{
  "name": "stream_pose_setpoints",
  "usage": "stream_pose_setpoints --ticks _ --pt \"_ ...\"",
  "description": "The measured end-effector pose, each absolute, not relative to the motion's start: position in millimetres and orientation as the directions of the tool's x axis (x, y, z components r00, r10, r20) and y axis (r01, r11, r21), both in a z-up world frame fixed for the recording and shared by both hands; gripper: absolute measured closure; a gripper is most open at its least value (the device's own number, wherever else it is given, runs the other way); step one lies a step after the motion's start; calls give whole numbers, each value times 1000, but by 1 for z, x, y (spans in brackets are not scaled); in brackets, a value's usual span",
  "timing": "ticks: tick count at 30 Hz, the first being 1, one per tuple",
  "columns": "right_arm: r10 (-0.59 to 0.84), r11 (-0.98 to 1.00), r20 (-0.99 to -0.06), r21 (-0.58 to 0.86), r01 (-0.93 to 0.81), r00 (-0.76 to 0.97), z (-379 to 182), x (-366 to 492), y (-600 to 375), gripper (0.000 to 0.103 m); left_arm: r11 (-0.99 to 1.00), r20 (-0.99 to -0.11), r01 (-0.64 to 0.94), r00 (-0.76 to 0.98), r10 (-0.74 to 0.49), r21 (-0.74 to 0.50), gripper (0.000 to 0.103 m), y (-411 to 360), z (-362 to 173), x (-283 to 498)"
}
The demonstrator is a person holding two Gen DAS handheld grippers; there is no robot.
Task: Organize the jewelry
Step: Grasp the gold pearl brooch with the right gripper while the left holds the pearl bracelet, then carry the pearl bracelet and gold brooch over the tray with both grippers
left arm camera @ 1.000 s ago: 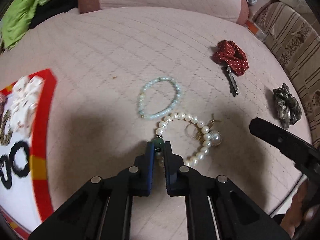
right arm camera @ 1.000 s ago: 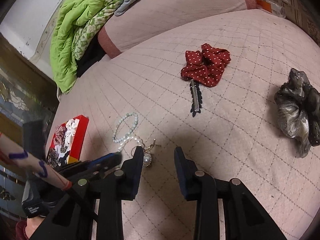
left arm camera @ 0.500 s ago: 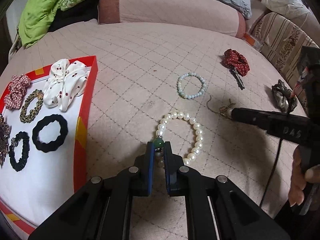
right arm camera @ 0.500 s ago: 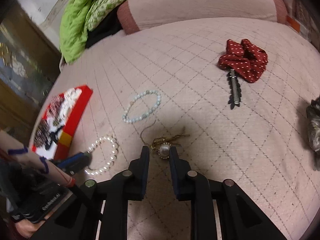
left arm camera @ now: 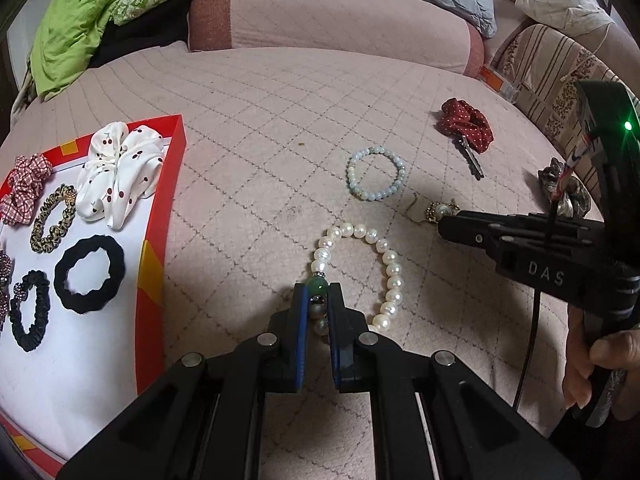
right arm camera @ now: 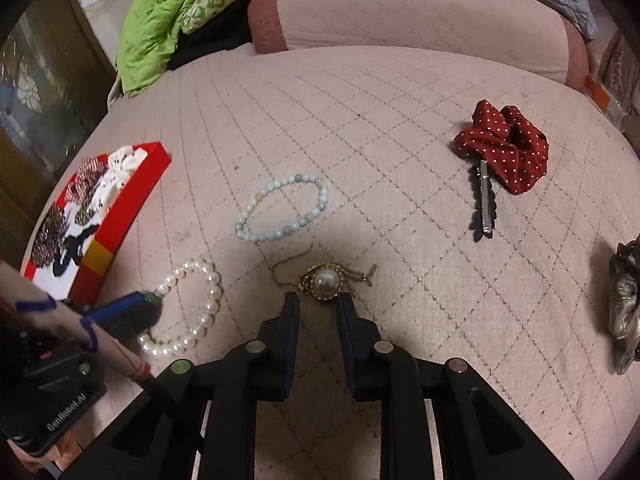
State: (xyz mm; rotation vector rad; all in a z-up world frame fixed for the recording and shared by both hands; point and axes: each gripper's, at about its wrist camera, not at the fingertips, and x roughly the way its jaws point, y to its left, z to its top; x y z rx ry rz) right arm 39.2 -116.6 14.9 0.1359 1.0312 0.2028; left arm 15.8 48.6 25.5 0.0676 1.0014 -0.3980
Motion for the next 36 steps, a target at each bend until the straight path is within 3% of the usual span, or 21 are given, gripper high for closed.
stream_pose_setpoints --ticks 20,25,36 --pt "177 984 -829 155 -86 530 11 57 -102 79 924 -827 369 484 -285 -102 94 42 22 17" --pt "148 989 -827 105 -108 542 14 57 -96 83 923 -821 372 493 -289 -102 94 42 23 16" --pt "238 969 -733 221 -107 638 54 28 -110 83 921 -767 366 552 -328 -130 94 56 56 11"
